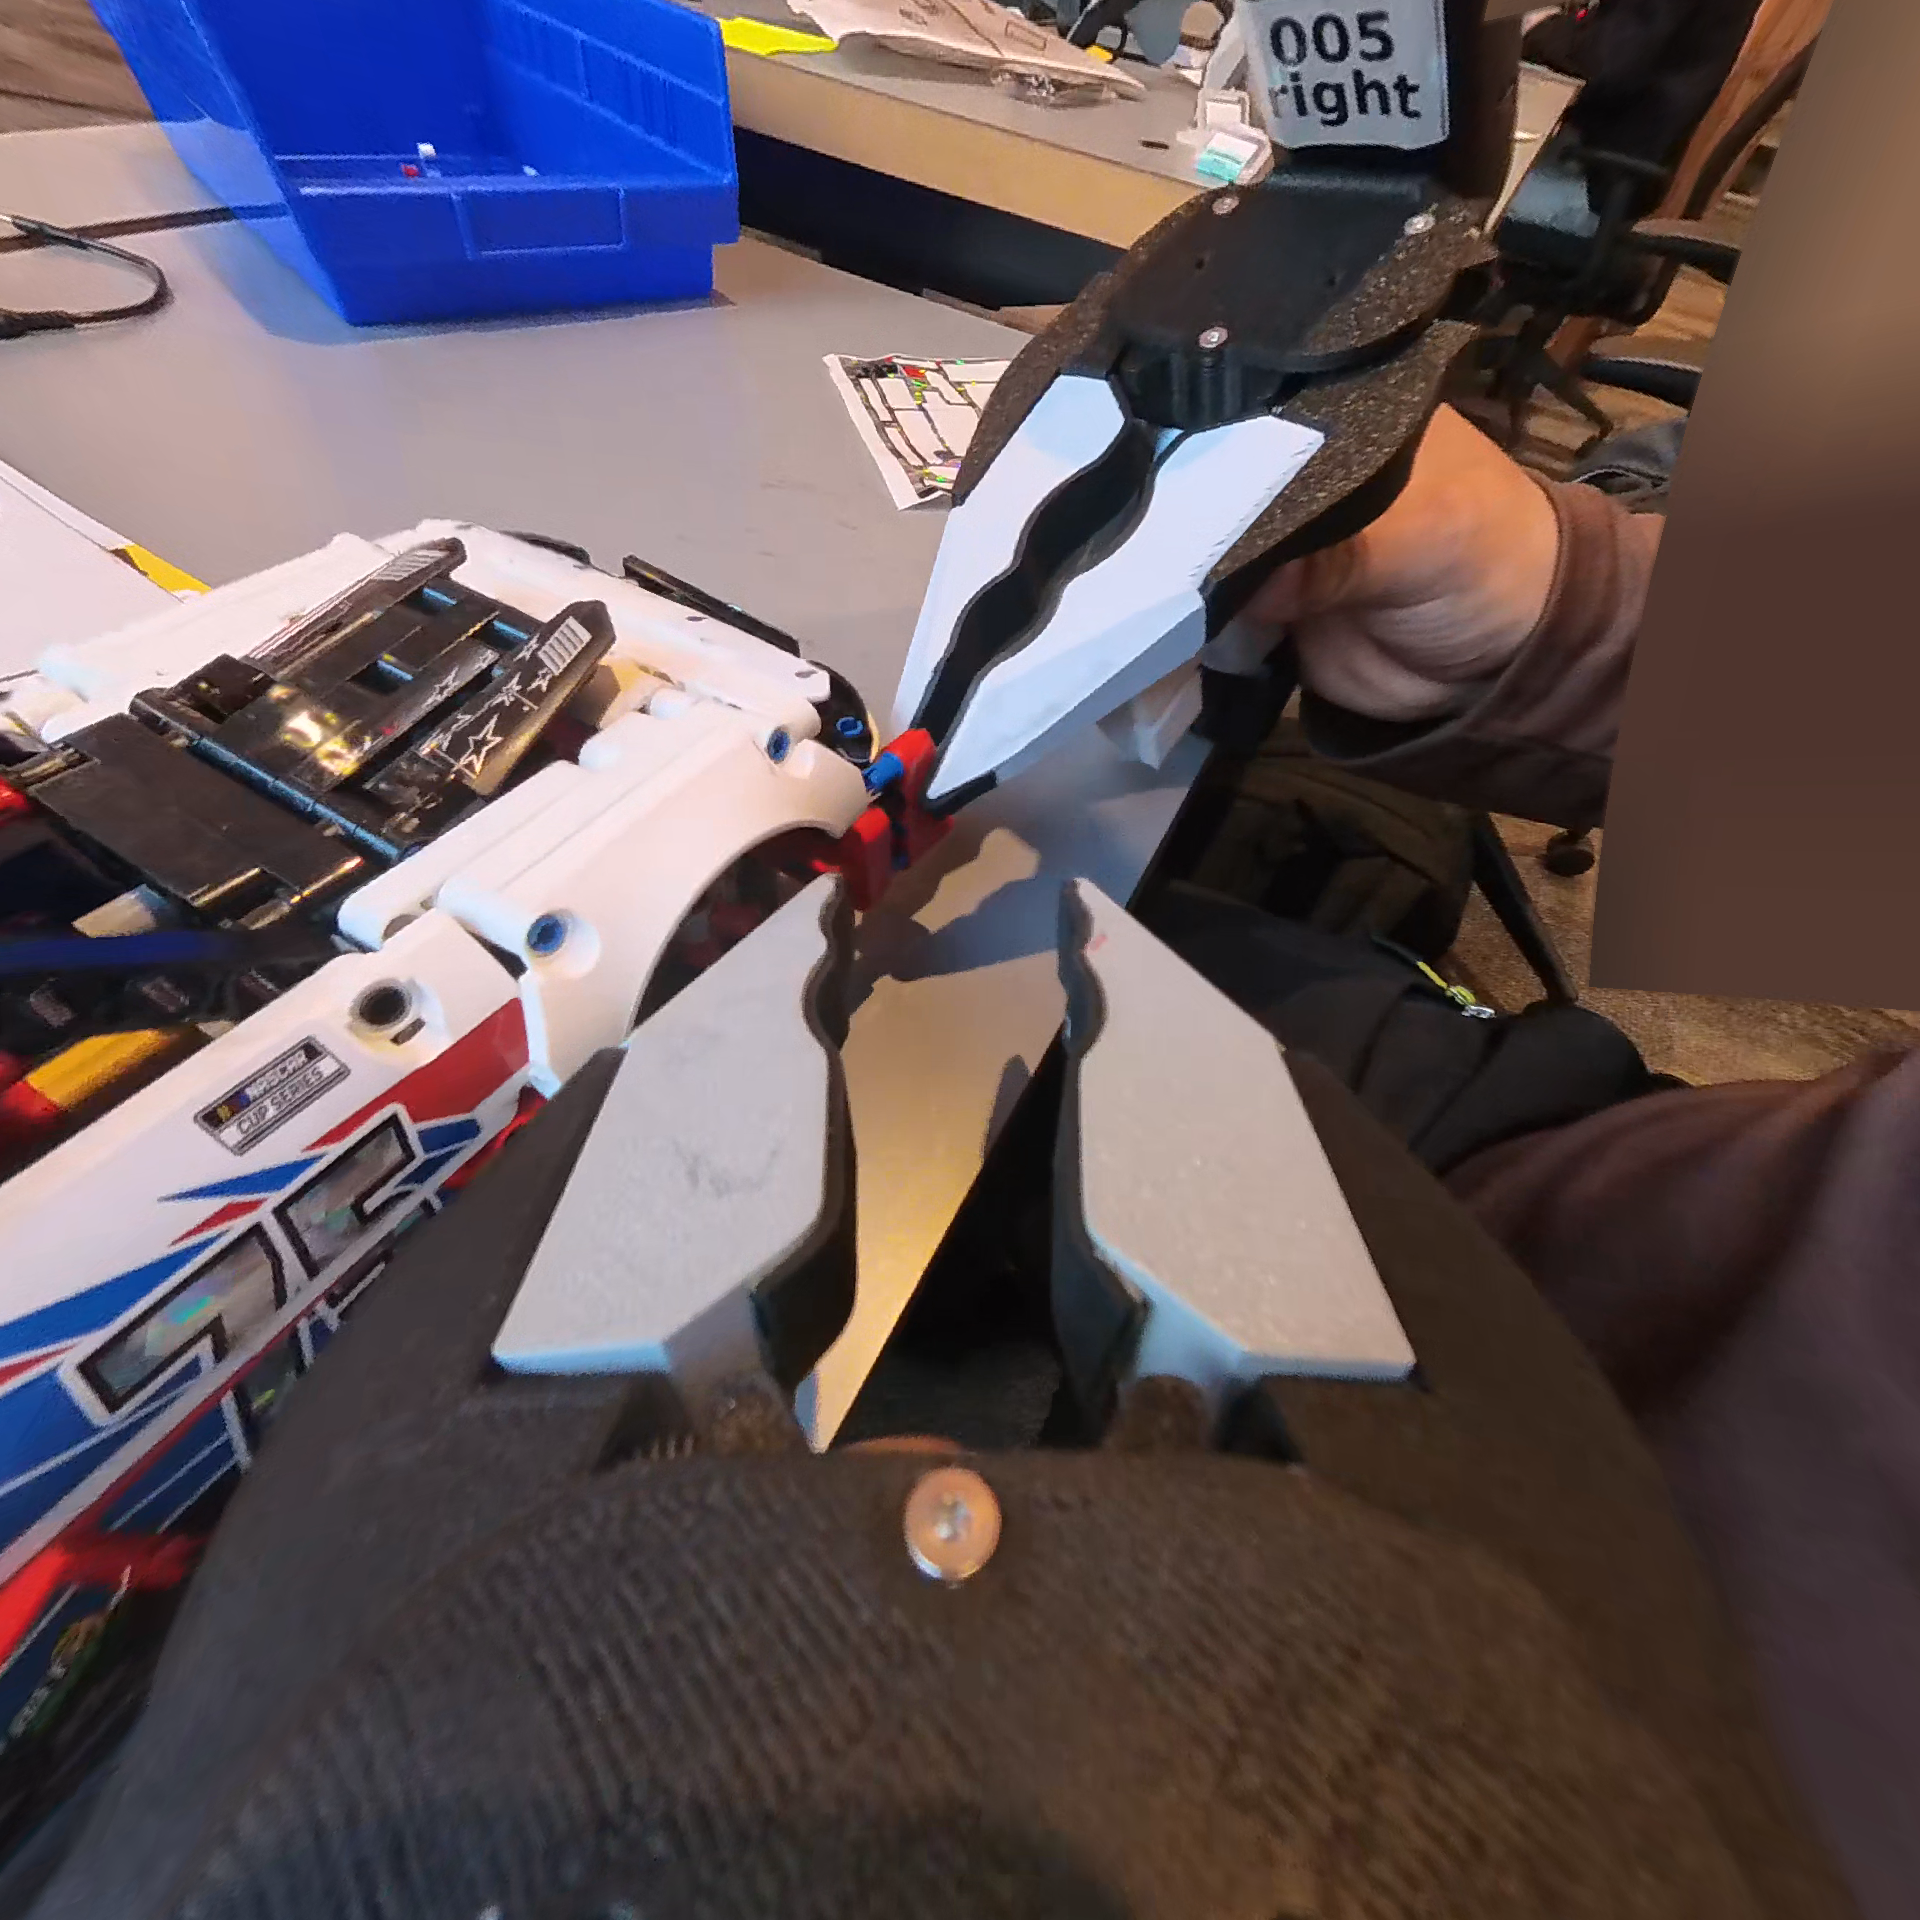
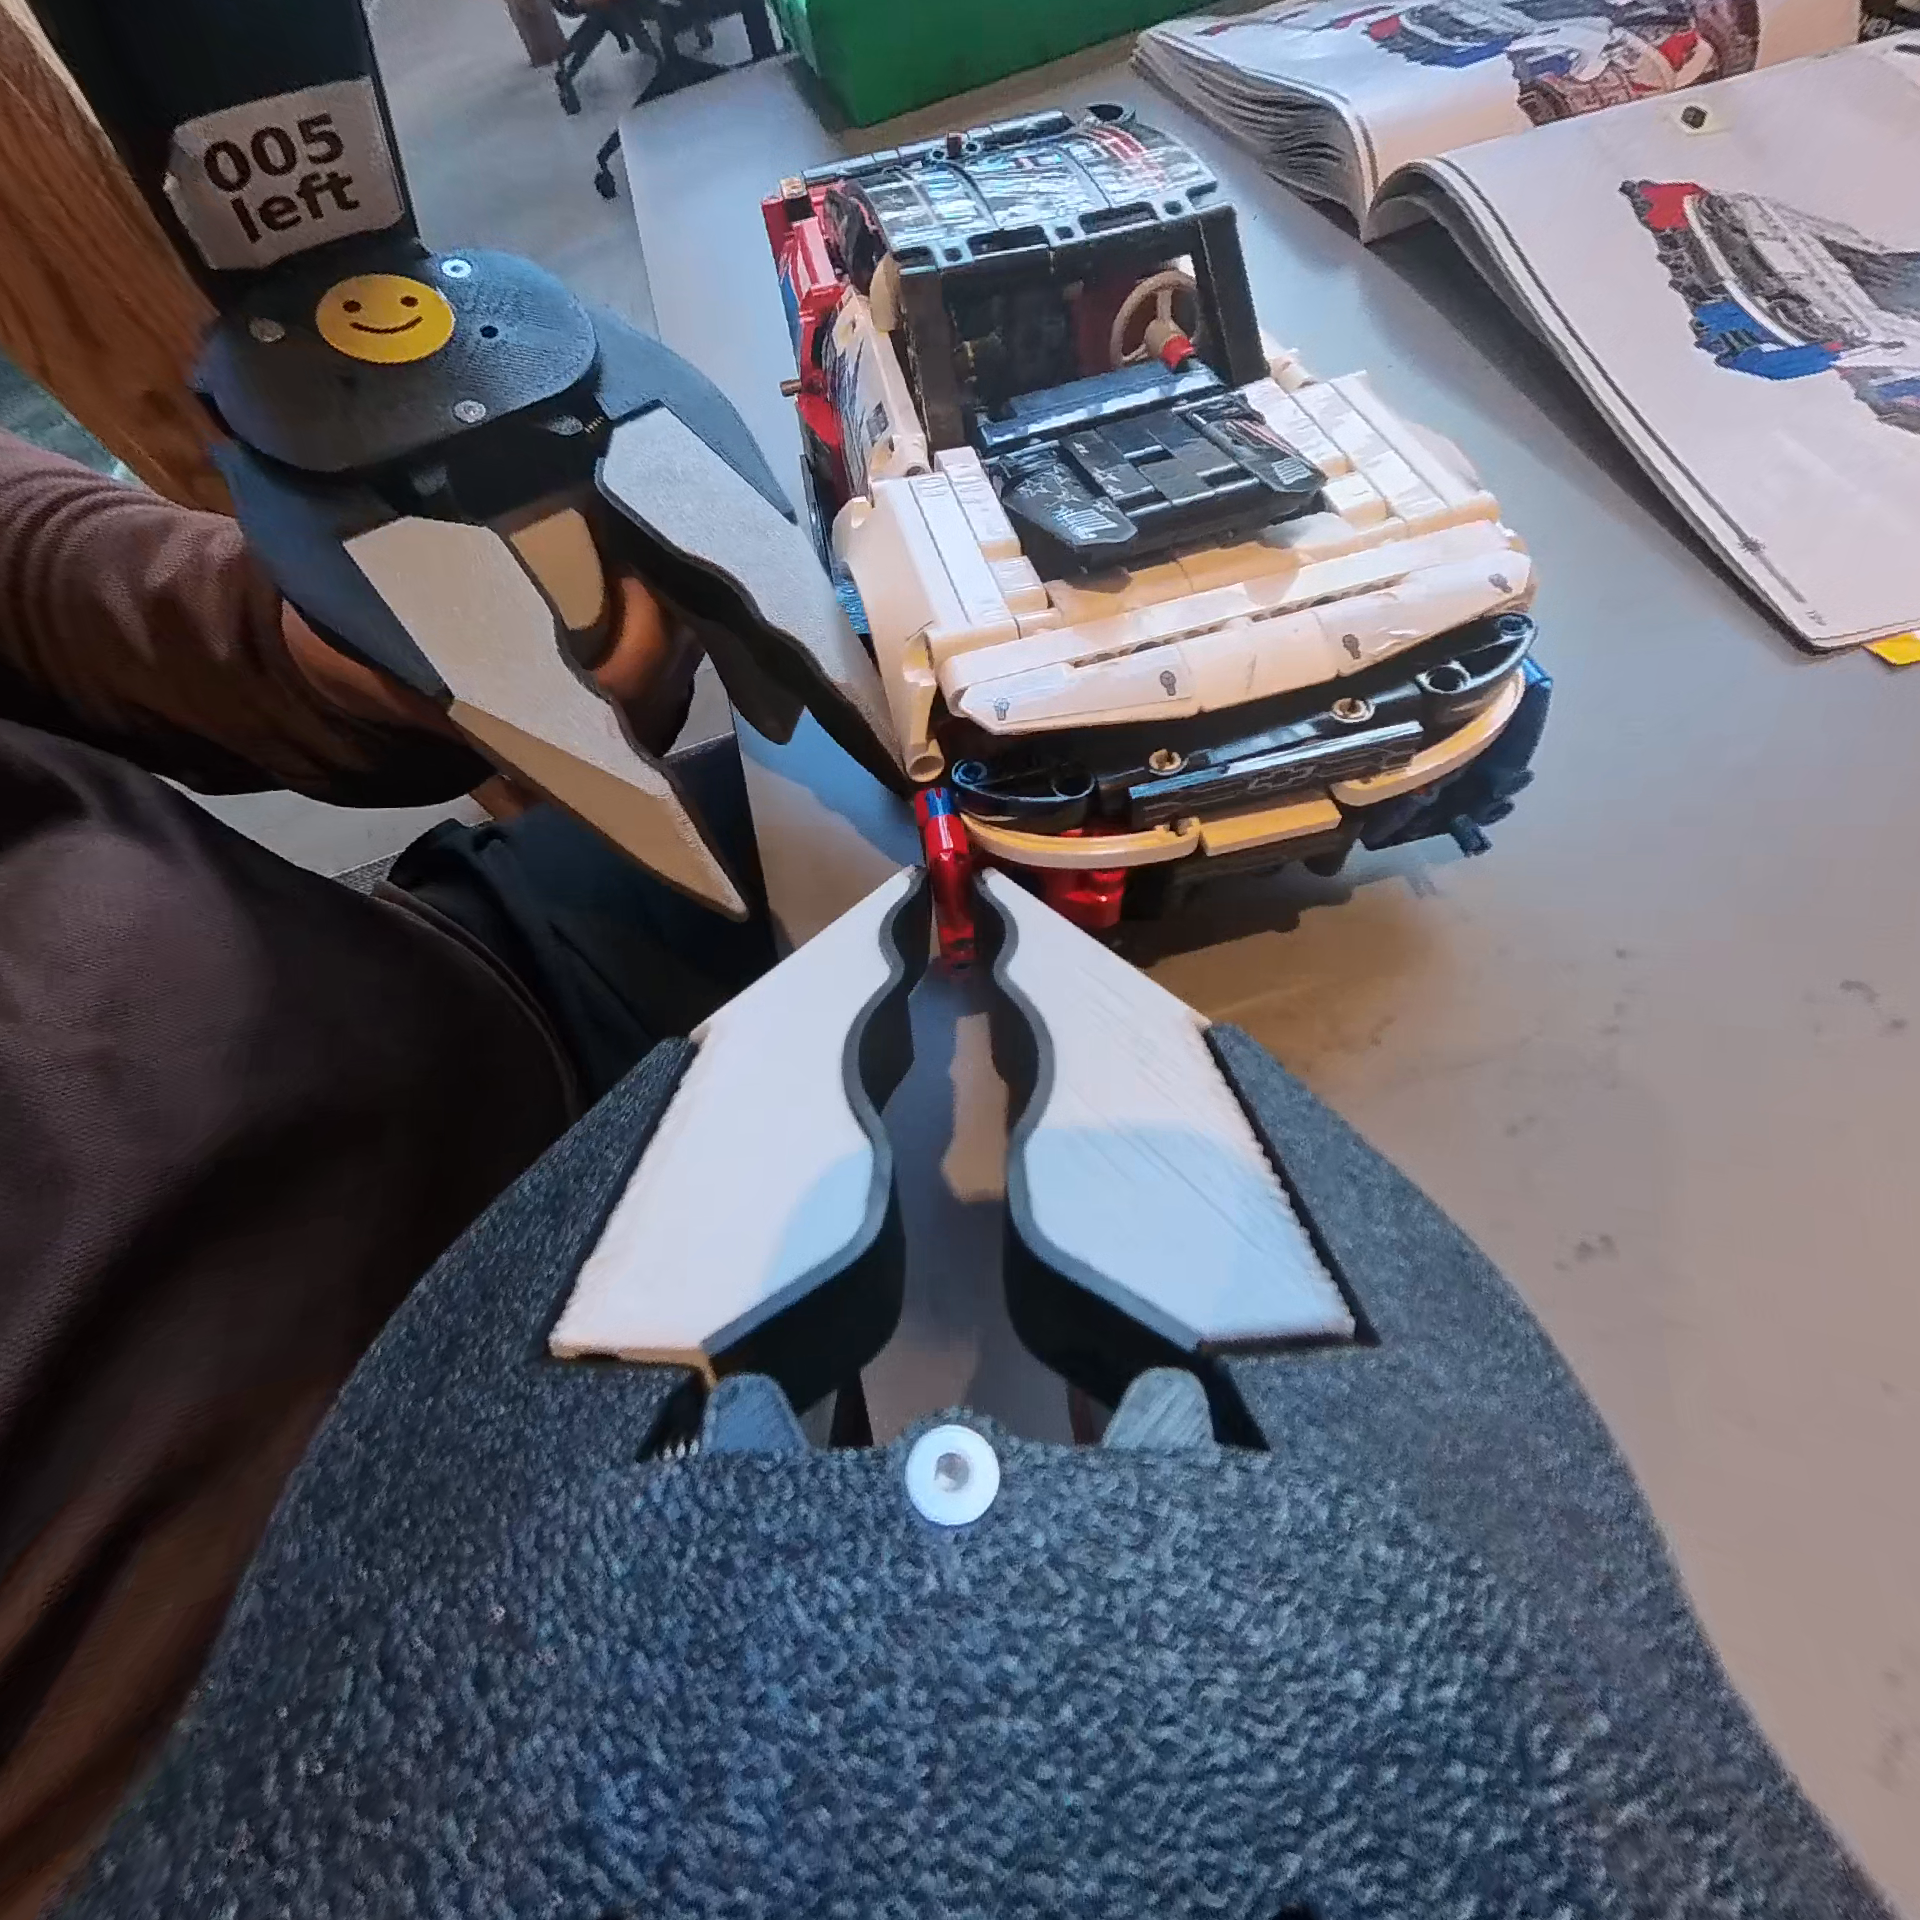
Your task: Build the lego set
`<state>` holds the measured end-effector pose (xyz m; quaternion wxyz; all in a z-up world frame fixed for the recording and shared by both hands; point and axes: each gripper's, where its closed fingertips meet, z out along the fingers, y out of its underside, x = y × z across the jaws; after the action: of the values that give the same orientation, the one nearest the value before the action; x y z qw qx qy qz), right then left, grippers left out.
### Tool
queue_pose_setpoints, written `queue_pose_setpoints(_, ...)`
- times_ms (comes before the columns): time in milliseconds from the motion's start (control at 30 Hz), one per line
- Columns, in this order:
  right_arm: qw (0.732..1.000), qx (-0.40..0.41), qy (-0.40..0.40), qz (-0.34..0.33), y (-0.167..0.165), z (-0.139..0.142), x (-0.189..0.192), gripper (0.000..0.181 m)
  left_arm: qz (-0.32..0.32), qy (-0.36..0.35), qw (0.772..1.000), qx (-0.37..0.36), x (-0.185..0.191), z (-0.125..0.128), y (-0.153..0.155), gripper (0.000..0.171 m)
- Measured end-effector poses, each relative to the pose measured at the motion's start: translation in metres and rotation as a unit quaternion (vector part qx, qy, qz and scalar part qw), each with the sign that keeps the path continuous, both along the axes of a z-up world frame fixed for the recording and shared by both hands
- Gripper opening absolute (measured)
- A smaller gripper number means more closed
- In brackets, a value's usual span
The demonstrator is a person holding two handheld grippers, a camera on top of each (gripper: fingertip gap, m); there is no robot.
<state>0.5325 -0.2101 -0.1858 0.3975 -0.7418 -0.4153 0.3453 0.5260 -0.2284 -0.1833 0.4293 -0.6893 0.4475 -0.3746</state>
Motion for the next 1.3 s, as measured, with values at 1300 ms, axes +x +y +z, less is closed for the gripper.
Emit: queue_pose_setpoints(1300, 0.996, 0.066, -0.053, 0.030, -0.0005, -0.0070, -0.0014, 0.006, 0.016, -0.032, 0.999, -0.032, 0.0033, -0.0051, 0.0030, 0.029)
